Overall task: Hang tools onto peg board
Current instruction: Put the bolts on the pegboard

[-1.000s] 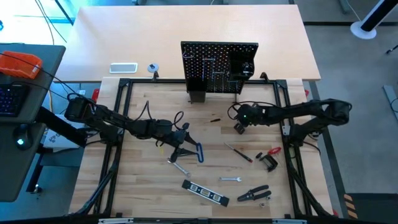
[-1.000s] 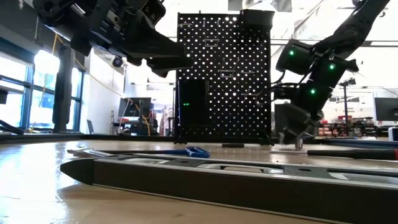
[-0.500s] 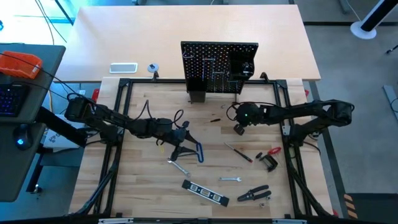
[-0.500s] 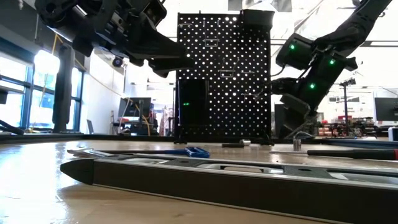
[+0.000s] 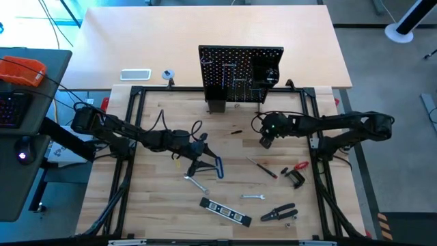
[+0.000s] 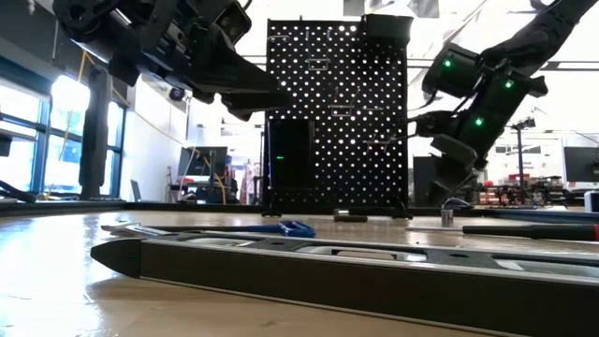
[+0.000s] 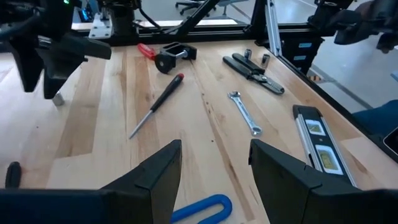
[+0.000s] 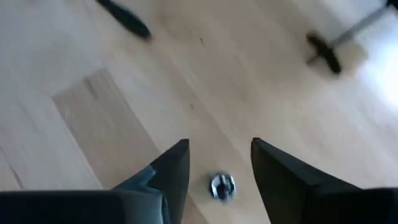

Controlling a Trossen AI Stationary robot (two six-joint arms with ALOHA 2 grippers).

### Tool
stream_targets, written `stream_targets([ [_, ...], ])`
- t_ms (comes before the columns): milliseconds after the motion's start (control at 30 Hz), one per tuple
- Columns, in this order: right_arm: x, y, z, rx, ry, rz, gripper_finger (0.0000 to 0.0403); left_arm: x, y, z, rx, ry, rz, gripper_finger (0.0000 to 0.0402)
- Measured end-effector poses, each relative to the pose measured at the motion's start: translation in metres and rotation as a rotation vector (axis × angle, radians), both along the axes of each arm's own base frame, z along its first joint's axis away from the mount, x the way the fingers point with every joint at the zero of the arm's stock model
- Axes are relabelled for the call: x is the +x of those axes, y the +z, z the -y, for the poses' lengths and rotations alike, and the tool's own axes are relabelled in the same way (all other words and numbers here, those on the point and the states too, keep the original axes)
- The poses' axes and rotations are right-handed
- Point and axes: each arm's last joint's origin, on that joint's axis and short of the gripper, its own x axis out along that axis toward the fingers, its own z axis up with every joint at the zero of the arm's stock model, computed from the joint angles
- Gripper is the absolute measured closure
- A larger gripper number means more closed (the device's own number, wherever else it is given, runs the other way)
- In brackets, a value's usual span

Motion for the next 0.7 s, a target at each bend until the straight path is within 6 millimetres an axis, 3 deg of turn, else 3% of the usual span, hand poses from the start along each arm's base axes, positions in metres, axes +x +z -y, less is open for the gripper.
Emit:
stream_targets([
  [167,0.011,0.007,-0.001,-0.046,0.042,0.108,0.0234,0.0,0.001,0.0,0.006,0.006,0.007,0.0218],
  [700,-0.009,0.005,-0.006,0.014,-0.008,-0.042,0.0234,-0.001,-0.002,0.001,-0.005,0.013,-0.025,0.0218],
])
